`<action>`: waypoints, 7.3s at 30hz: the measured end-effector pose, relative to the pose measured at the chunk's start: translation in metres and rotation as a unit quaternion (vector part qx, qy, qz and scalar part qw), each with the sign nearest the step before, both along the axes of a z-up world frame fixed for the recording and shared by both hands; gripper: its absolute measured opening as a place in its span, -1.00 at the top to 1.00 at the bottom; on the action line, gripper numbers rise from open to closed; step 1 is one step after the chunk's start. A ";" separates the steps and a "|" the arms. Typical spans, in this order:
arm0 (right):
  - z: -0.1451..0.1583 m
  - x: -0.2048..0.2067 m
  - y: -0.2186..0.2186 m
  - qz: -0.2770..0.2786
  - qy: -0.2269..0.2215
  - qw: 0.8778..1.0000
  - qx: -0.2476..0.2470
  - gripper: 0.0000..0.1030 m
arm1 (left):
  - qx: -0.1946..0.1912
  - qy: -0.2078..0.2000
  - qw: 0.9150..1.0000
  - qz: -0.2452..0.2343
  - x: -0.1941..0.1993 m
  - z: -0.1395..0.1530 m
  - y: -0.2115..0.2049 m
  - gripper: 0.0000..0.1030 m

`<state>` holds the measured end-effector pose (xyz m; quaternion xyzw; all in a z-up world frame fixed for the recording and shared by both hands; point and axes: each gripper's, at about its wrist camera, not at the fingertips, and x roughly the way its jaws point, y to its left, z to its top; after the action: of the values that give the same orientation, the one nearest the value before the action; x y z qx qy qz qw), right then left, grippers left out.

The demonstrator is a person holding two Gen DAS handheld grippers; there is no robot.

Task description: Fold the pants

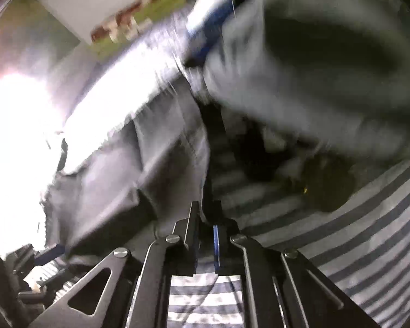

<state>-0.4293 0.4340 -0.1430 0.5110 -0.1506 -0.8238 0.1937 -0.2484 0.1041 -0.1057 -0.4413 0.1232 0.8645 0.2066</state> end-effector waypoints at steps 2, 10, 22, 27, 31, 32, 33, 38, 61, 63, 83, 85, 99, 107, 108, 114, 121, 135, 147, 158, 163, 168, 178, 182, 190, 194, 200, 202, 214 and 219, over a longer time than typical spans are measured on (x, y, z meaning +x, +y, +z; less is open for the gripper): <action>0.017 0.004 0.000 -0.005 0.033 0.999 0.019 0.88 | -0.008 0.004 0.997 0.073 0.013 0.007 -0.058 0.29; 0.006 0.016 -0.031 -0.026 0.033 0.986 0.163 0.53 | 0.008 -0.027 0.913 0.406 0.022 -0.021 -0.317 -0.11; 0.136 0.053 -0.250 0.259 0.158 0.948 0.098 0.38 | 0.094 -0.062 0.896 0.431 0.031 -0.059 -0.396 -0.20; 0.133 0.057 -0.402 0.407 0.160 0.893 0.105 0.38 | 0.129 -0.050 0.884 0.446 0.036 -0.051 -0.418 -0.20; 0.104 0.067 -0.503 0.489 0.159 0.848 0.126 0.38 | 0.140 -0.036 0.879 0.454 0.040 -0.043 -0.429 -0.20; 0.094 0.069 -0.517 0.500 0.158 0.841 0.134 0.38 | 0.140 -0.037 0.880 0.453 0.039 -0.043 -0.433 -0.20; 0.085 0.071 -0.534 0.508 0.154 0.836 0.142 0.38 | 0.135 -0.038 0.881 0.451 0.039 -0.045 -0.434 -0.20; 0.047 0.058 -0.586 0.536 0.133 0.817 0.167 0.38 | 0.122 -0.050 0.890 0.437 0.037 -0.053 -0.443 -0.20; 0.001 0.100 -0.655 0.627 0.178 0.720 0.238 0.78 | 0.156 -0.059 0.882 0.441 0.063 -0.059 -0.470 -0.20; 0.003 0.104 -0.654 0.634 0.193 0.708 0.244 0.78 | 0.156 -0.057 0.883 0.440 0.062 -0.057 -0.469 -0.20; 0.039 0.111 -0.621 0.588 0.245 0.734 0.235 0.83 | 0.172 -0.050 0.881 0.437 0.060 -0.047 -0.466 -0.20; 0.030 0.101 -0.627 0.576 0.237 0.742 0.247 0.83 | 0.169 -0.052 0.887 0.427 0.055 -0.048 -0.460 -0.20; 0.051 0.071 -0.607 0.525 0.205 0.803 0.194 0.59 | 0.137 -0.001 0.901 0.413 0.037 -0.013 -0.421 -0.25; 0.105 0.058 -0.420 0.381 0.189 0.889 0.170 0.57 | 0.045 -0.053 0.947 0.315 -0.020 -0.049 -0.336 -0.26; 0.103 0.060 -0.397 0.364 0.182 0.897 0.175 0.56 | 0.002 -0.066 0.948 0.311 -0.025 -0.062 -0.328 -0.29; 0.067 0.054 -0.264 0.248 0.124 0.940 0.200 0.54 | 0.029 -0.019 0.942 0.333 -0.033 -0.031 -0.311 -0.28; 0.040 0.032 -0.286 0.250 0.088 0.959 0.103 0.54 | 0.110 -0.066 0.965 0.231 -0.110 -0.047 -0.239 -0.08; -0.002 -0.013 -0.293 0.241 0.060 0.959 0.135 0.61 | 0.104 -0.070 0.958 0.260 -0.153 -0.059 -0.250 -0.04; -0.011 0.061 -0.244 0.273 0.052 0.938 0.209 0.61 | 0.040 -0.047 0.983 0.175 -0.097 -0.032 -0.170 -0.08; -0.003 0.060 -0.129 0.129 0.009 0.982 0.139 0.60 | -0.040 -0.060 0.996 0.060 -0.040 -0.083 -0.057 -0.23; 0.017 0.061 -0.047 0.025 0.024 0.994 0.100 0.20 | -0.042 -0.014 0.998 0.053 -0.030 -0.048 -0.041 -0.21; 0.002 0.046 0.016 -0.069 0.004 0.996 0.065 0.17 | -0.048 -0.006 0.999 -0.008 -0.032 -0.052 0.014 -0.22; -0.034 0.030 0.042 -0.129 -0.040 0.989 -0.060 0.16 | -0.047 -0.052 0.998 -0.007 -0.053 -0.074 0.036 -0.30; -0.038 0.029 0.039 -0.139 -0.045 0.985 -0.094 0.15 | -0.041 -0.044 0.998 -0.006 -0.048 -0.061 0.032 -0.30; -0.041 0.025 0.013 -0.129 -0.034 0.987 -0.090 0.74 | -0.038 -0.038 0.999 -0.001 -0.018 -0.042 0.007 -0.30; -0.026 0.032 0.011 -0.134 -0.007 0.985 -0.107 0.82 | -0.006 -0.088 0.996 0.021 -0.018 -0.058 -0.015 -0.29; 0.002 0.038 0.013 -0.139 0.028 0.984 -0.109 0.86 | 0.012 -0.065 0.998 -0.005 -0.010 -0.046 -0.005 -0.24; -0.007 0.036 0.011 -0.142 0.017 0.986 -0.082 0.77 | 0.016 -0.058 0.998 -0.014 -0.015 -0.039 0.005 -0.24; -0.034 0.032 0.028 -0.153 -0.038 0.980 -0.121 0.37 | -0.012 -0.072 0.993 -0.089 -0.076 -0.074 0.131 -0.17; -0.037 0.028 0.017 -0.133 -0.040 0.985 -0.101 0.35 | -0.001 -0.083 0.991 -0.109 -0.080 -0.078 0.143 0.87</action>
<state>-0.4017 0.4508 -0.1800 0.4966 -0.3072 -0.8019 0.1263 -0.3284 0.2472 -0.1837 -0.4960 0.1537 0.7969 0.3089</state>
